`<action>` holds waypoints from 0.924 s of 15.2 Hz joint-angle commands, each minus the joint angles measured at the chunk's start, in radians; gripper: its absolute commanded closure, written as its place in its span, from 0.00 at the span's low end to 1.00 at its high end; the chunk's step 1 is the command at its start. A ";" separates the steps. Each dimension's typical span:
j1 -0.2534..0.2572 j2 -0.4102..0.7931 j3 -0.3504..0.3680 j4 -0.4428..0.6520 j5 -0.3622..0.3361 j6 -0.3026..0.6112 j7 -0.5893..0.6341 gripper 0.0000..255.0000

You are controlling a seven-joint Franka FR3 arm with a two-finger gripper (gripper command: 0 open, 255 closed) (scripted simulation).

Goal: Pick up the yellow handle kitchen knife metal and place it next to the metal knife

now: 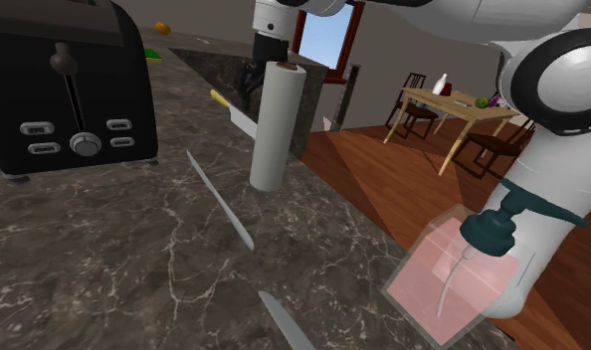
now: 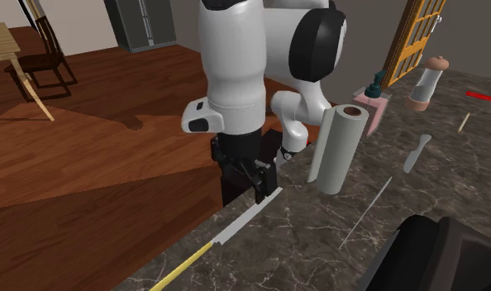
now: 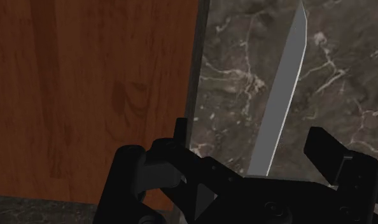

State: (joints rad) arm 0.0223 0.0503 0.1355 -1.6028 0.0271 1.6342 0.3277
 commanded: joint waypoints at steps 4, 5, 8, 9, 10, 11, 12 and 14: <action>0.030 0.239 0.009 0.313 -0.056 -0.078 0.082 0.00; 0.039 0.296 0.009 0.395 -0.068 -0.104 0.096 0.00; 0.040 0.294 0.007 0.364 -0.067 -0.075 0.098 0.00; 0.039 0.289 0.007 0.343 -0.067 -0.060 0.098 0.00; 0.038 0.285 0.007 0.323 -0.066 -0.044 0.098 0.00; 0.037 0.281 0.007 0.304 -0.066 -0.028 0.097 0.00; 0.037 0.277 0.006 0.285 -0.065 -0.013 0.097 0.00; 0.036 0.272 0.006 0.256 -0.065 0.011 0.097 0.00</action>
State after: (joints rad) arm 0.0582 0.3210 0.1420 -1.3408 -0.0373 1.6368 0.4251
